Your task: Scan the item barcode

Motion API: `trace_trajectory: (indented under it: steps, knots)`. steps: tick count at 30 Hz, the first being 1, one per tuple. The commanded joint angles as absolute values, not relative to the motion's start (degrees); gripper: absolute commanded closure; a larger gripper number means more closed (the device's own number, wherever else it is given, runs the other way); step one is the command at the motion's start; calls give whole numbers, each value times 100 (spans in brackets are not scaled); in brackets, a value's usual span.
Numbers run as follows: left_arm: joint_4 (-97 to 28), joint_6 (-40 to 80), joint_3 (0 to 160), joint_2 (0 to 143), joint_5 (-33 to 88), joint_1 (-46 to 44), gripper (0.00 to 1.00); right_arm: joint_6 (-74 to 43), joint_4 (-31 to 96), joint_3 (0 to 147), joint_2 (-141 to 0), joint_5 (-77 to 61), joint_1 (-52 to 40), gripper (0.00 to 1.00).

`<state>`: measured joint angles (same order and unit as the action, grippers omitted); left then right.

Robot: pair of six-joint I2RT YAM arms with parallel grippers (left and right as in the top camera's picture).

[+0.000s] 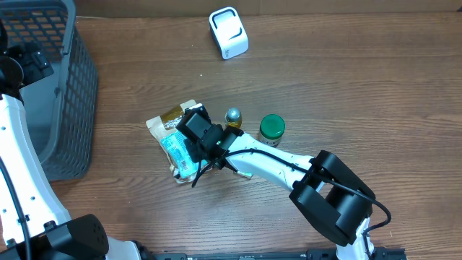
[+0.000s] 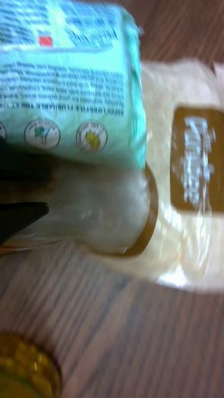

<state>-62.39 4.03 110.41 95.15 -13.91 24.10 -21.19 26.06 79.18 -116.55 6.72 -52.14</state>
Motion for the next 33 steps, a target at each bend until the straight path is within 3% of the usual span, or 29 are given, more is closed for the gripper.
trace_trajectory:
  steps: [1,10,19,22,28,33]
  knots:
    - [-6237,294,11124,9502,-1350,2397,0,-2296,2547,8062,-11671,198,-5229,90]
    - [-6237,294,11124,9502,-1350,2399,1,-2294,2847,8342,-11452,169,-5238,86]
    - [-6237,296,11124,9502,-1350,2397,1,-2231,3223,8606,-10901,333,-5201,72]
    - [-6237,294,11124,9502,-1350,2399,0,-2226,3485,8875,-10578,392,-5199,63]
    - [-6237,294,11124,9502,-1350,2399,0,-2206,4154,9325,-9935,1623,-5166,27]
    - [-6237,296,11124,9502,-1350,2397,1,-2290,4536,9334,-9644,2137,-4818,8]
